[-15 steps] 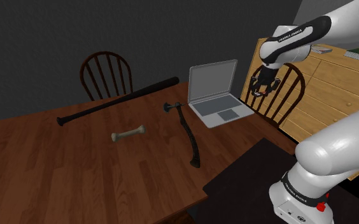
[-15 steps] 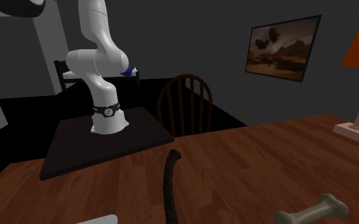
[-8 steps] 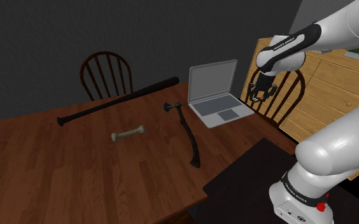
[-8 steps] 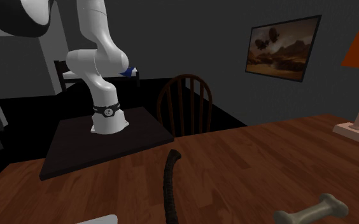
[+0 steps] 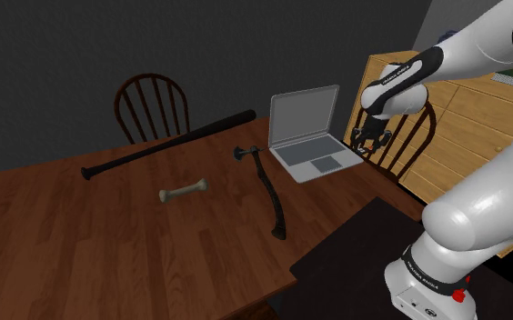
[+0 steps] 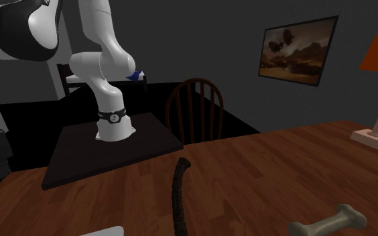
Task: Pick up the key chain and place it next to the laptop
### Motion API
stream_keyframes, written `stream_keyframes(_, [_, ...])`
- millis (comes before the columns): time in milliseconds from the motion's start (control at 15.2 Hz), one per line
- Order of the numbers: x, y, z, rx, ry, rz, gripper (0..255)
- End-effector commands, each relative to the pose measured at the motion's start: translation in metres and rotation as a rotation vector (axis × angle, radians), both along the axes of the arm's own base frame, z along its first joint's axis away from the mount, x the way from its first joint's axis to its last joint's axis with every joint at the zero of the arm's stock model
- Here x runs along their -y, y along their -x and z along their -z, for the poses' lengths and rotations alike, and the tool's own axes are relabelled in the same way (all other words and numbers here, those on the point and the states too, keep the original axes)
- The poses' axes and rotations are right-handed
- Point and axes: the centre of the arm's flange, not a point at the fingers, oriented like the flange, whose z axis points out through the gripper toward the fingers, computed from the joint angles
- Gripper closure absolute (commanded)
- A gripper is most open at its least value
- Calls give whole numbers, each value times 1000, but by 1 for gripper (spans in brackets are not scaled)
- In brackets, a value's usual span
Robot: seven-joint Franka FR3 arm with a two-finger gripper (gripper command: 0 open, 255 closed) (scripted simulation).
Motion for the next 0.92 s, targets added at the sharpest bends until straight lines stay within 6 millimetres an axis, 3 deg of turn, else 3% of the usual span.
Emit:
stream_keyframes(0, [0, 1, 10, 0, 0, 0, 255])
stream_keyframes(858, [0, 1, 79, 0, 0, 0, 255])
